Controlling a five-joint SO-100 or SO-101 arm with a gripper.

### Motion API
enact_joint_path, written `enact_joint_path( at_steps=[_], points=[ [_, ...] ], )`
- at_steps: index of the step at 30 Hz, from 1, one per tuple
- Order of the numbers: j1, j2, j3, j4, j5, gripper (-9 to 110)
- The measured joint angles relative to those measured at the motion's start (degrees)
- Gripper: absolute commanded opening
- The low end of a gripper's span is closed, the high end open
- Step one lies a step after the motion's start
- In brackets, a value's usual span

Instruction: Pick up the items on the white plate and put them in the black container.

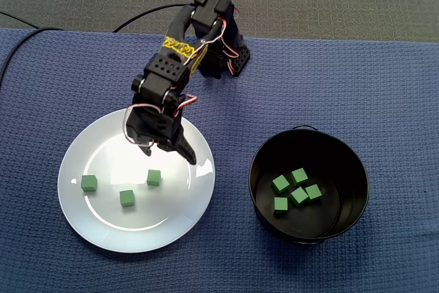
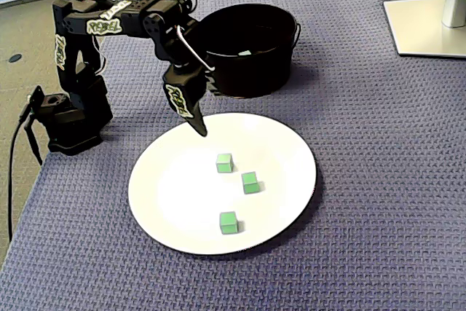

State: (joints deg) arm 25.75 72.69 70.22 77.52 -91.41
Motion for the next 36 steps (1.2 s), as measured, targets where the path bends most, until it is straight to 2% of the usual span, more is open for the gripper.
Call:
enact_joint_path(
  at_steps=[20,36],
  points=[
    [2.99,-18.11,-12.57,-0.35,-2.02,40],
    [2.99,-23.47,-13.71,-4.39,-2.55,36]
  ],
)
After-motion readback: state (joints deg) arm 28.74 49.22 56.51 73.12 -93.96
